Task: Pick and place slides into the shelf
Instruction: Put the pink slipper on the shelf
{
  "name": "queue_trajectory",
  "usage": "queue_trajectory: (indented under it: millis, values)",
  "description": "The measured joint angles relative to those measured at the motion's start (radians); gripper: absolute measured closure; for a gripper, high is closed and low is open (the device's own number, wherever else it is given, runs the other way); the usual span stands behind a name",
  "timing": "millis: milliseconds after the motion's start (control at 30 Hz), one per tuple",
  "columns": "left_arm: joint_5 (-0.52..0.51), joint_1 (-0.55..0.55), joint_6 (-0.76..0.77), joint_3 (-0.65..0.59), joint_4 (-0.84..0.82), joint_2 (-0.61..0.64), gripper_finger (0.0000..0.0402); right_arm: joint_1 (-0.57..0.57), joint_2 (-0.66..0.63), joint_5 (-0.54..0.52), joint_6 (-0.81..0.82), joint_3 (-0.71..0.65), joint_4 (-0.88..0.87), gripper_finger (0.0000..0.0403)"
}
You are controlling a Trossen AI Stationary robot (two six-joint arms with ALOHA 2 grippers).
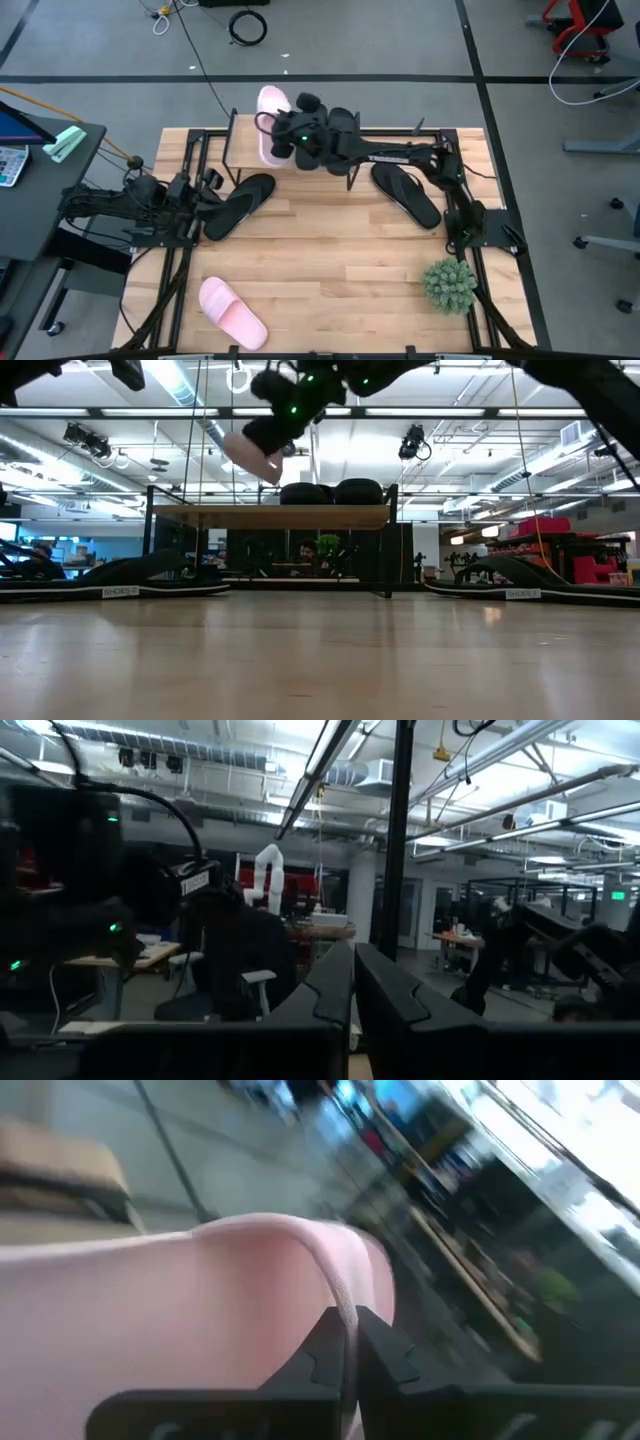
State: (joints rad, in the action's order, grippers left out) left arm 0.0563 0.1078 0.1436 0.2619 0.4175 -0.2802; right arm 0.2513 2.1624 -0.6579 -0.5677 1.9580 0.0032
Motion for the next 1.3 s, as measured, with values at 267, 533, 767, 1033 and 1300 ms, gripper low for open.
queue_trajectory:
  millis: [267, 533, 767, 1033, 1300]
  values:
    - [0.000, 0.000, 0.002, 0.000, -0.067, 0.000, 0.0395, 0.016, 0.052, -0.086, -0.024, 0.045, -0.074, 0.0391]
    - [0.000, 0.000, 0.062, 0.000, -0.067, 0.000, 0.0378, 0.017, 0.049, -0.073, -0.002, 0.045, -0.141, 0.0389]
    - [0.000, 0.000, 0.081, 0.000, -0.066, 0.000, 0.0386, 0.017, 0.048, -0.027, -0.025, 0.045, -0.167, 0.0371]
    - [0.000, 0.000, 0.080, 0.000, -0.066, 0.000, 0.0390, 0.017, 0.048, -0.013, -0.036, 0.045, -0.180, 0.0327]
    - [0.000, 0.000, 0.080, 0.000, -0.066, 0.000, 0.0382, 0.017, 0.048, -0.014, -0.031, 0.045, -0.177, 0.0293]
